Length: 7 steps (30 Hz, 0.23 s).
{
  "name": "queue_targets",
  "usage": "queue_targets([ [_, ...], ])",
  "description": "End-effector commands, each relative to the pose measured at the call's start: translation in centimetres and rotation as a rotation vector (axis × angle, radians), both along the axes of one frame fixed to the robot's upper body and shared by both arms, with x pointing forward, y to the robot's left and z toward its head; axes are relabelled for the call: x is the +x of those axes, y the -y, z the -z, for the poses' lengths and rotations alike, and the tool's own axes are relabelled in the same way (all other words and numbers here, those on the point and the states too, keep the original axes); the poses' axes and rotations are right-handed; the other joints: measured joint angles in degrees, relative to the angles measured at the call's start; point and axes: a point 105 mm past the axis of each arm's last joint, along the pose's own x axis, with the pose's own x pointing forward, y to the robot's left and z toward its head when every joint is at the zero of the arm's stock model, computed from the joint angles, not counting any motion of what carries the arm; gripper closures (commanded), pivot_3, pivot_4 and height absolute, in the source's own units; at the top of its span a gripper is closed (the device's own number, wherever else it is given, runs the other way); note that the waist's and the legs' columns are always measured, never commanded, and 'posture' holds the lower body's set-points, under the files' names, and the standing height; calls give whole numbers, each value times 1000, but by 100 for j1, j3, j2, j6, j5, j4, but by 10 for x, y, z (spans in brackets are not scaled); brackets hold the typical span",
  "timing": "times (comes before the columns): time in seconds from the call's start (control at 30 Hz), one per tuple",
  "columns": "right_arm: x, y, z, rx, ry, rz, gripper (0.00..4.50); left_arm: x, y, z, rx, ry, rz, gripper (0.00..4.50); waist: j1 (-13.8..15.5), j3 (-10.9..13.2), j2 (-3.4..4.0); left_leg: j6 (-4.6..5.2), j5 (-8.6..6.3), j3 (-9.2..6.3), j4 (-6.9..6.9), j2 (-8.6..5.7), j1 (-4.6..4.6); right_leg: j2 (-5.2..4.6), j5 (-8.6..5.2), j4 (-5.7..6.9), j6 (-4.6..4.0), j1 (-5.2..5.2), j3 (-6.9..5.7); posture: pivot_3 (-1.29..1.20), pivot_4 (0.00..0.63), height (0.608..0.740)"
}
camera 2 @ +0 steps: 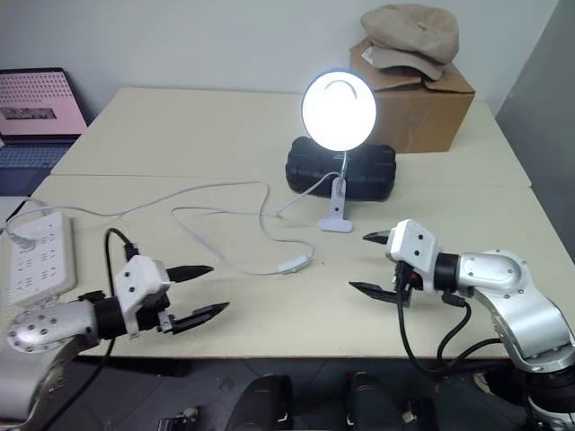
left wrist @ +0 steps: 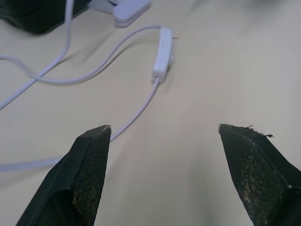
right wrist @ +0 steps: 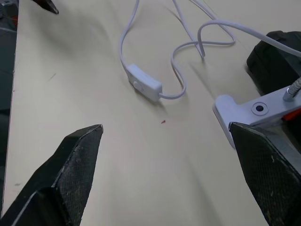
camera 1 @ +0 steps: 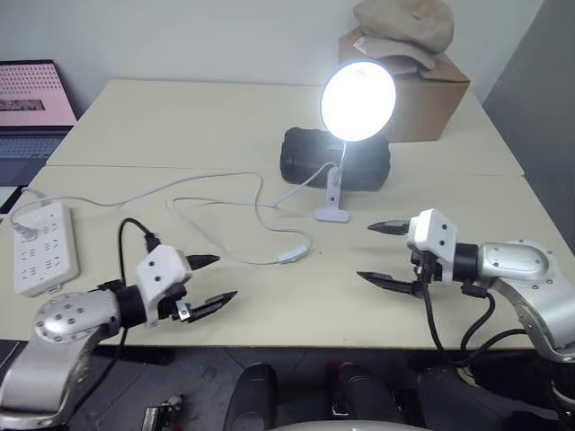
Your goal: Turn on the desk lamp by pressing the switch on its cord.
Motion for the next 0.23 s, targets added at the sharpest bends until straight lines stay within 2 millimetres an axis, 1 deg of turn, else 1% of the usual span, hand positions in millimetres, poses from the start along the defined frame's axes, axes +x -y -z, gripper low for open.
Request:
queue_targets([
  [0.03, -3, 4, -7, 4, 32, -31, 0, -2, 2, -14, 9, 48, -1, 690, -4, 0, 0, 0, 0, 0, 0, 0, 0, 0, -2, 0, -4, 0, 0, 0, 150, 740],
  [0.23, -2, 0, -6, 10, 32, -46, 0, -1, 5, -17, -35, 49, 17, 690, -9, 0, 0, 0, 0, 1, -3, 0, -2, 1, 1, 0, 1, -2, 1, 0, 150, 740],
])
